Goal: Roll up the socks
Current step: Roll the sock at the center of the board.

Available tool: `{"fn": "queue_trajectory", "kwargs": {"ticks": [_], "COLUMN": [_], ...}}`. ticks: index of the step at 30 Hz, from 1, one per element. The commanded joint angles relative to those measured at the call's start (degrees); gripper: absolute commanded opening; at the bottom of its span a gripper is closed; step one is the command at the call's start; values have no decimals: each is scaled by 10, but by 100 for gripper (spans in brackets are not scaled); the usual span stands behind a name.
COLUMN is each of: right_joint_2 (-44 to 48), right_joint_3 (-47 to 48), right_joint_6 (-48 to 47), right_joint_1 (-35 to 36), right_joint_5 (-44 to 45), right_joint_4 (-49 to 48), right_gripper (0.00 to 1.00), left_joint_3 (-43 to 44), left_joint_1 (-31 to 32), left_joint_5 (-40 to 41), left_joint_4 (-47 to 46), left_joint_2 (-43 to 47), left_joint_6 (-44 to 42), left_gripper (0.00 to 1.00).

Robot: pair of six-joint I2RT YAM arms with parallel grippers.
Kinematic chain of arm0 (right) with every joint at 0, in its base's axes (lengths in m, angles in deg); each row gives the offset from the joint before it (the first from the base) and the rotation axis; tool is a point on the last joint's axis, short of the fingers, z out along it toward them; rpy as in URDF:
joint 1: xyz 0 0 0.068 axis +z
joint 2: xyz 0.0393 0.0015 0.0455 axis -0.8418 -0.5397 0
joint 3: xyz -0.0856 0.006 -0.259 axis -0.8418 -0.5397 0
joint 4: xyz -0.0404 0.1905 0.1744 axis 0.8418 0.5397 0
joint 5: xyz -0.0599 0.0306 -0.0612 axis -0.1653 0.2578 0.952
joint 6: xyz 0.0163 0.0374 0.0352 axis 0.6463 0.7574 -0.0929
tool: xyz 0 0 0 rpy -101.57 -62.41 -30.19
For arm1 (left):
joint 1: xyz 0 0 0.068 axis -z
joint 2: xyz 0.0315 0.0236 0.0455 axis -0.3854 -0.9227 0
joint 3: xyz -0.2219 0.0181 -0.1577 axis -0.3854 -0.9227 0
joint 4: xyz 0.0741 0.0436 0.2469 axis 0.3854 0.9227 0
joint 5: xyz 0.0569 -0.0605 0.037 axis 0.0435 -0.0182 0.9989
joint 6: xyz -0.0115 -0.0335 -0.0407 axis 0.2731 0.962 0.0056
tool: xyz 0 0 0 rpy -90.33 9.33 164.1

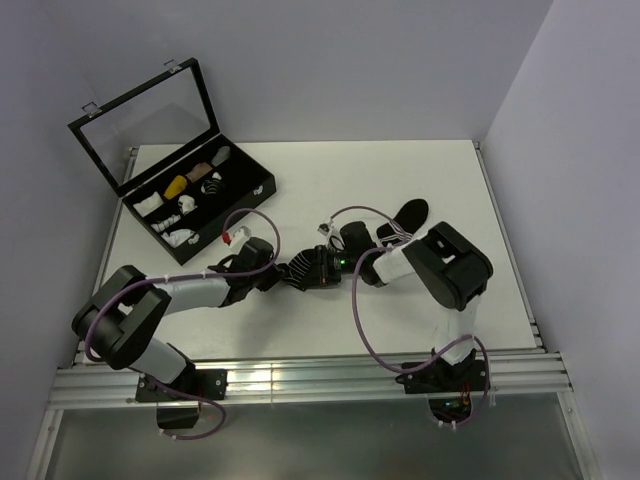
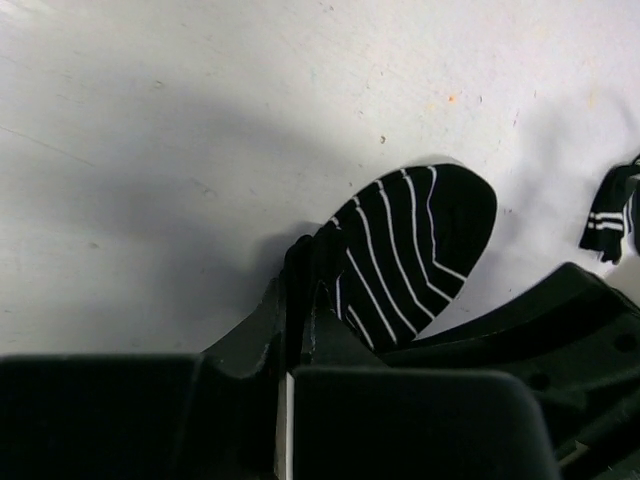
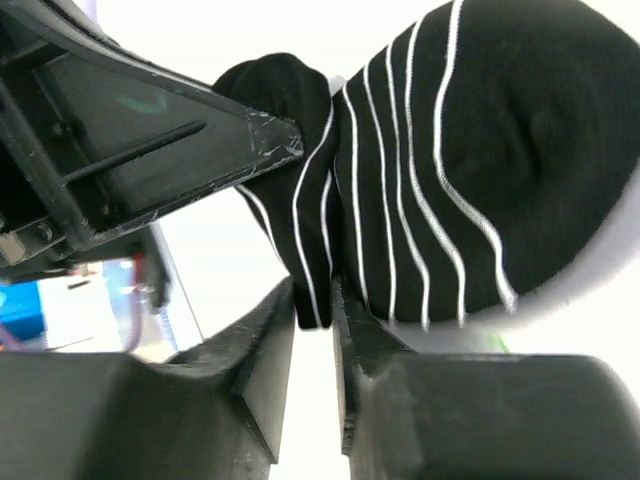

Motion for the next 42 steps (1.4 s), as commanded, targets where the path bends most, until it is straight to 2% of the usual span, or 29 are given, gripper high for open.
{"fn": "queue_trajectory", "kwargs": {"ticks": [1,5,7,11,23,35,36,39,40,42], "right_joint_2": [70,161,186,221,174,94,86,76,74,72], "right_joint_3": [-16,-14,-12,-14,-19,11,14,16,16,22], "right_joint_6": [-77,-153,-178,-241,-325,-339,-338,-334,-332,-328], "right_joint_1": [9,50,88,152,232,259,259,261,261,261], "right_joint_5": [92,213,307,404,479,518,521,535,534,531], "right_joint_4": [77,146,160,153,82,102,104,112,115,129], "right_gripper": [29,36,39,42,44,43,42,30,16,3], "left_joint_3": [16,35,42,52,61,57,57,56,56,50], "left_joint_1": [2,2,3,3,3,3,3,3,3,2], "left_joint_5": [0,4,8,9,-9,-22,-23,-25,-24,-18], "left_joint_4": [61,102,115,138,146,143,142,144,145,145], "left_joint_2": [-15,-9,-7,-1,-1,-1,-1,6,8,19], "left_joint_6": [-24,-34,-38,-44,-43,-35,-36,-35,-35,-29], "left_gripper": [0,0,0,0,0,0,0,1,1,5]}}
